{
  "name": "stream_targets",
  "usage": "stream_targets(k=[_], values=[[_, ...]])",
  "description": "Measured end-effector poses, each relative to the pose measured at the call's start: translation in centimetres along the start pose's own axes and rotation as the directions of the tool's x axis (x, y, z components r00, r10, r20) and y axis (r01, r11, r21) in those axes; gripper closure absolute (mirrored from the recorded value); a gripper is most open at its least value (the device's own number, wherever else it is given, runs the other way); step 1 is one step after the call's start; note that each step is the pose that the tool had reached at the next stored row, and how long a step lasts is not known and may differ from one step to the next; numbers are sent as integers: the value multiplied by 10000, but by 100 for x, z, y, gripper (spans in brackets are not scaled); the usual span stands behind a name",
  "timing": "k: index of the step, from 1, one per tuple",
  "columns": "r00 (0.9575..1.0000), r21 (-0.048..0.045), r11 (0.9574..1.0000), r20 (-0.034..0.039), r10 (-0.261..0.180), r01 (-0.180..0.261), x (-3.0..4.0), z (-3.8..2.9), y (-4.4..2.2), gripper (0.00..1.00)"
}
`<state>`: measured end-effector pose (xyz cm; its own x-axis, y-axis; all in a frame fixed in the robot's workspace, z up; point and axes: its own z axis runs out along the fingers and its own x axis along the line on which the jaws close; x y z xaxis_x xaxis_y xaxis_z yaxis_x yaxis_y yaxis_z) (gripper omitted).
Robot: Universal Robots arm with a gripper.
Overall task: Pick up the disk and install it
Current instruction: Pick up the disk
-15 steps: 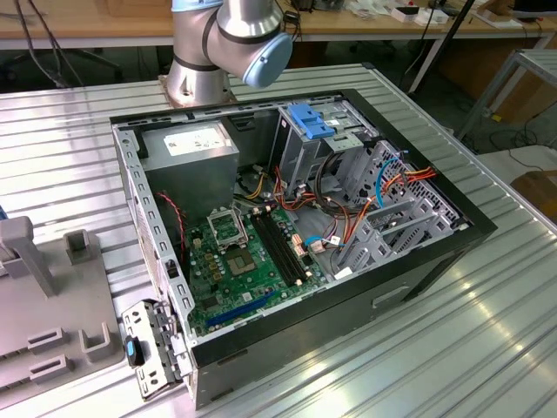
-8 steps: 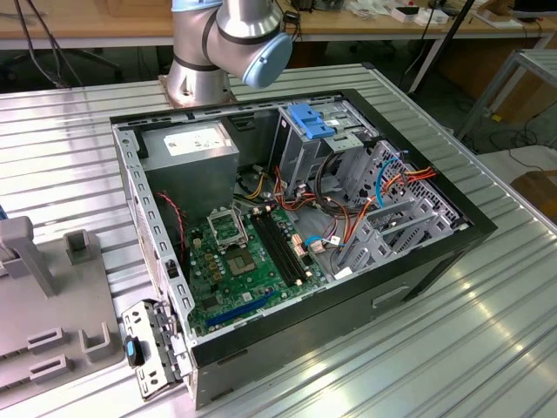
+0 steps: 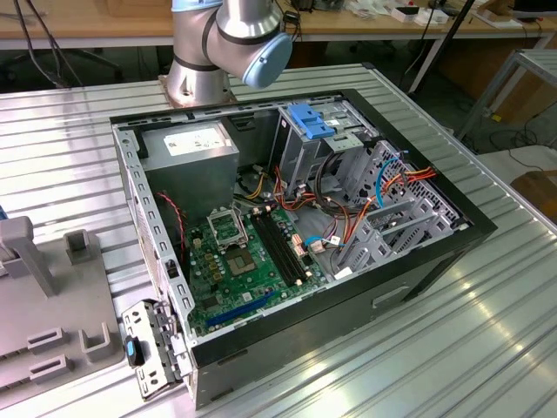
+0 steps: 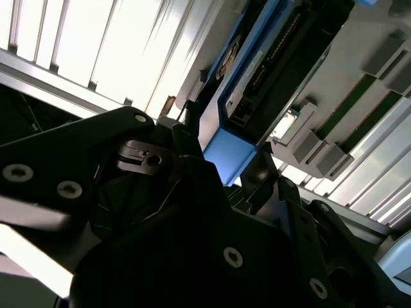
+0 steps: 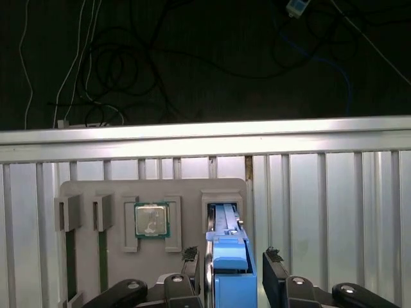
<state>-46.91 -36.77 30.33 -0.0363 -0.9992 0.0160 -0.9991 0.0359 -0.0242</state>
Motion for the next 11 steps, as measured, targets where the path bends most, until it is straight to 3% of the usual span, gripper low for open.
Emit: stream_targets(k=[7, 11], values=[[10000, -97, 10000, 30, 9, -9, -1, 49, -6, 49], [10000, -107, 9999, 37, 15, -15, -1, 52, -6, 49]])
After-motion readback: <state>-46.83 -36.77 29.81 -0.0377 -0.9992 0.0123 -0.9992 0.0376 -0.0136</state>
